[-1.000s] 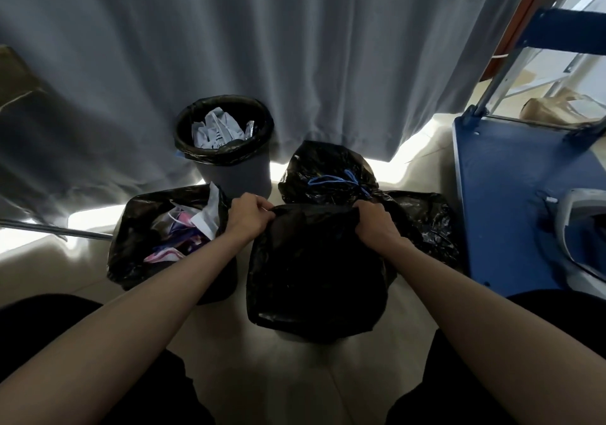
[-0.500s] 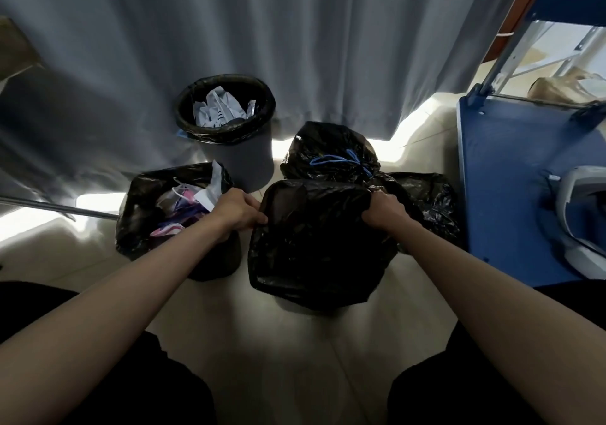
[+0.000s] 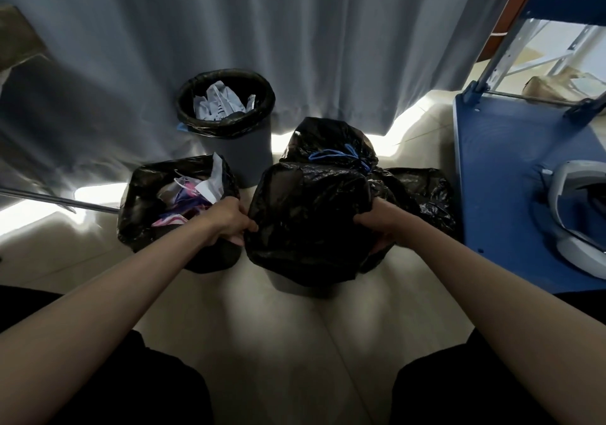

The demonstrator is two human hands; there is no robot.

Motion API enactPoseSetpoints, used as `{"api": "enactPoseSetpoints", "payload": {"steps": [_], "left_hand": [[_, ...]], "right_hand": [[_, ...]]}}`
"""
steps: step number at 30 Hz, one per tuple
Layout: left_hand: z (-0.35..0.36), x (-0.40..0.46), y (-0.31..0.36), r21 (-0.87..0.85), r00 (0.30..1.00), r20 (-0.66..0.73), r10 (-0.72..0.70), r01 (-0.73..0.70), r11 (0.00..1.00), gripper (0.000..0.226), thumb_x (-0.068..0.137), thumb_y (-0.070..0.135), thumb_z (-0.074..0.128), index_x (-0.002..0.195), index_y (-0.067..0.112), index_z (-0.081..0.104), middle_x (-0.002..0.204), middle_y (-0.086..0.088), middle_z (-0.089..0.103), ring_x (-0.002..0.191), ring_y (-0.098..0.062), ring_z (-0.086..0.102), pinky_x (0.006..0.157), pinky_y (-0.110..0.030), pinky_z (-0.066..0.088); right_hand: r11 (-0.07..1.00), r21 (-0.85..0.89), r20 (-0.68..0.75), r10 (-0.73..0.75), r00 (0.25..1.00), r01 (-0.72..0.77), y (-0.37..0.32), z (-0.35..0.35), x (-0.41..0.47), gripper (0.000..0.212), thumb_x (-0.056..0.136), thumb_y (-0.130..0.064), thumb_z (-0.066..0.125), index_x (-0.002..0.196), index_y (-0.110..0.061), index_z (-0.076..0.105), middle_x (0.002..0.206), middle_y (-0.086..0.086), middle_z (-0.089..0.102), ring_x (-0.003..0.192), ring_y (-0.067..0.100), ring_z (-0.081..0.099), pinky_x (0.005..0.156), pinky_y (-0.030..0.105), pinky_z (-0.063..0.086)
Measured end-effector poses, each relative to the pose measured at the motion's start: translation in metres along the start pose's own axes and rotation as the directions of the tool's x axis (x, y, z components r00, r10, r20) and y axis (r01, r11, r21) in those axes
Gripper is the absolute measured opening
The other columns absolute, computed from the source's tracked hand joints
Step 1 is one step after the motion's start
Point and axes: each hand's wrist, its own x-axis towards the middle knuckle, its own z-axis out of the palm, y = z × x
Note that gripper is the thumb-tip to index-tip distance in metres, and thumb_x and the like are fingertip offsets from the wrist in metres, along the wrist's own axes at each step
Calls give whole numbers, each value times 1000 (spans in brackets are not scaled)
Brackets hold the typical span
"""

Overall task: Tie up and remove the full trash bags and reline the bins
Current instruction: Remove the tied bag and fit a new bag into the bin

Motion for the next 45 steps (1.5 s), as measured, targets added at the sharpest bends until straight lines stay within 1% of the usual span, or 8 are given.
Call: {"api": "enactPoseSetpoints", "payload": {"steps": [6,9,17,24,32,38,42,45], "left_hand": [[2,0,-2,-282,995,-76,67,-86,956,26,79,0,74,103,2,64,91,-10,66,88,-23,64,84,-35,53],[5,-2,-1,-286,996,-84,28,-51,957,25,76,9,80,93,7,62,87,-8,65,82,-21,62,76,-32,51],[18,2,-6,-356,995,-71,-63,34,934,14,85,2,70,95,5,61,103,-17,65,70,-19,63,49,-20,56],[24,0,-2,-418,994,83,-76,104,902,26,92,2,55,118,4,61,112,-13,68,96,-21,64,75,-27,54],[12,13,10,-195,988,-115,108,-129,972,28,83,13,69,111,13,66,98,-10,72,83,-22,69,69,-32,56],[22,18,11,-138,999,-18,46,-48,989,22,89,8,59,110,4,65,102,-14,70,90,-23,66,80,-35,55],[10,18,19,13,982,-166,91,-90,996,29,80,30,71,98,7,68,90,-11,72,79,-27,72,73,-43,61],[5,16,23,4,995,-98,15,-15,1000,19,86,15,67,90,-3,67,78,-21,72,66,-30,72,65,-42,62]], "right_hand": [[986,156,-48,-49,998,56,4,0,6,55,75,-19,73,122,-5,48,121,20,58,91,35,68,59,49,61],[984,169,-105,-48,993,65,1,-2,-3,30,79,-24,74,96,-17,51,116,17,59,81,31,66,56,41,60],[964,263,121,16,992,-47,9,11,-12,45,87,-2,66,127,1,47,114,23,65,86,38,72,62,48,61],[956,290,188,-9,982,-47,15,9,-10,31,91,4,51,121,1,59,118,21,65,104,35,67,82,48,59],[980,196,134,-39,990,12,21,-8,-12,38,85,7,41,114,-4,61,99,15,67,79,26,67,68,39,60],[971,241,160,-47,986,7,24,-10,-13,37,88,1,43,120,-8,59,102,12,67,82,23,66,66,32,57],[984,173,-85,-25,996,40,21,-20,-7,27,87,-30,63,105,-10,66,92,7,65,75,20,60,63,28,48],[994,32,-208,-98,973,107,18,-24,-4,20,88,-30,65,90,-10,67,84,9,61,63,18,56,43,21,42]]}}
